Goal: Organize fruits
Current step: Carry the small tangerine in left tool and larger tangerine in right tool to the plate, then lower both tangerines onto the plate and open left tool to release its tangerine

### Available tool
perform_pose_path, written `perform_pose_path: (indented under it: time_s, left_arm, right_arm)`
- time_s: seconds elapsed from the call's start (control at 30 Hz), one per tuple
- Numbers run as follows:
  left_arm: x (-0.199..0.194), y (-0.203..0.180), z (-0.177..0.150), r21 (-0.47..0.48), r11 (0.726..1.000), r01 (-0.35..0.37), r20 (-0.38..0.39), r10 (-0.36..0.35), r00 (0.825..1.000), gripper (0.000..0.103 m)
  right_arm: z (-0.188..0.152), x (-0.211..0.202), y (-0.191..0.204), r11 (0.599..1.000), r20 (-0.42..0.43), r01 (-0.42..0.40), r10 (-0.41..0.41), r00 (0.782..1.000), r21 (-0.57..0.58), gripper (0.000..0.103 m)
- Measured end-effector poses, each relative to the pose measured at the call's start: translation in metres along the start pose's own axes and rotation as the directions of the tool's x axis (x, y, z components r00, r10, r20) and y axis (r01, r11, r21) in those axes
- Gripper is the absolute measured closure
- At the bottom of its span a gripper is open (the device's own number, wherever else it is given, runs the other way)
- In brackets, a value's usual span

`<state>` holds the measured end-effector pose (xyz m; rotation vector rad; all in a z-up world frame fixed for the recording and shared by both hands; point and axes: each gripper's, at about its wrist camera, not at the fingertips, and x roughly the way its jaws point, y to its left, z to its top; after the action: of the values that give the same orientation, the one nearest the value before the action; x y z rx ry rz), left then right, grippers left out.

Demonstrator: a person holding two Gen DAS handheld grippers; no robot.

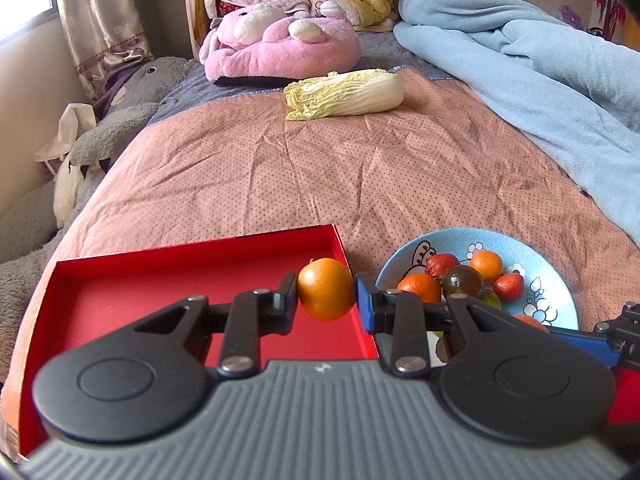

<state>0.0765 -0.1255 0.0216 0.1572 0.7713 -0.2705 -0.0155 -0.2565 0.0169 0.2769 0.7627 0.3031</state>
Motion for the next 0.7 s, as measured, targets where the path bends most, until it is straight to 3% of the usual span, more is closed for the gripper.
perform_pose_path:
  time_s: [0.7]
  left_arm:
    - [-0.006, -0.018, 0.008, 0.023, 0.999, 0.034, 0.017, -0.034, 0.999, 0.069]
  right_arm:
    - [-0.002, -0.010, -0.017, 0.999, 0.013, 0.038, -0.039, 0.999, 0.034, 0.060]
